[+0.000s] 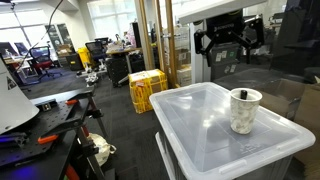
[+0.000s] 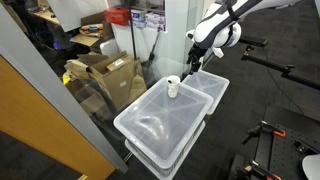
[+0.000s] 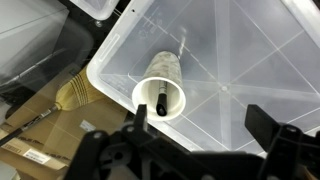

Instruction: Remove the marker from the mug cup and place it on the table

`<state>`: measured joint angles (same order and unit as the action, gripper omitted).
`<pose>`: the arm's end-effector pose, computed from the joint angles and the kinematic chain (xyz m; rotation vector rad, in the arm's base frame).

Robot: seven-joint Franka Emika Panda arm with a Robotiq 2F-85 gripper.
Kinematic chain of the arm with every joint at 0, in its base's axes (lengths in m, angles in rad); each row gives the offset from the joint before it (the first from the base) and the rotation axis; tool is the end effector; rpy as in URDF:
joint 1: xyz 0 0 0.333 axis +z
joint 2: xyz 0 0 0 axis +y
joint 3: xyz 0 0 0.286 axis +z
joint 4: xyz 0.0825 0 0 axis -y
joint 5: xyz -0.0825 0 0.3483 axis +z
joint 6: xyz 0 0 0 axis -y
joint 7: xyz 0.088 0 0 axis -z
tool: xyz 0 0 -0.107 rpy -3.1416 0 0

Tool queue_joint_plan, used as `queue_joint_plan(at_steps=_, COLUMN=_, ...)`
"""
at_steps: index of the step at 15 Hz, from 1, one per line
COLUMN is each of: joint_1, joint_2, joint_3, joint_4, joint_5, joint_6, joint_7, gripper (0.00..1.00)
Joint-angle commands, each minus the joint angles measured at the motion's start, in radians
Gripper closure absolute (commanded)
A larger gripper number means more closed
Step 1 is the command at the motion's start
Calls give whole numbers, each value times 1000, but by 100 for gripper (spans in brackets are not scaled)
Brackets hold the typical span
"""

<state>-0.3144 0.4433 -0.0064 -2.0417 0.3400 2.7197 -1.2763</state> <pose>0.5504 -0.1956 0.2456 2.8977 0.9958 0.4395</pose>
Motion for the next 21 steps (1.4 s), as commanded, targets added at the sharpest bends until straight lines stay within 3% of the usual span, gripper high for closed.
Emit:
queue_joint_plan(at_steps=1, joint_1=-26, joint_2=0, joint_3=25, joint_4=1, joint_5=-25, joint_6=2, joint_7=18, gripper=0)
queue_joint_plan(at_steps=17, joint_1=-74, joint_2=88, joint_3=71, joint_4=90, joint_5=-28, joint_6=-26, joint_7=1, gripper=0)
queue_joint_plan(at_steps=21, joint_1=-80, joint_2=125, joint_3=75, joint_4=127, joint_5=-52, joint_6=-32, joint_7=-3, gripper=8)
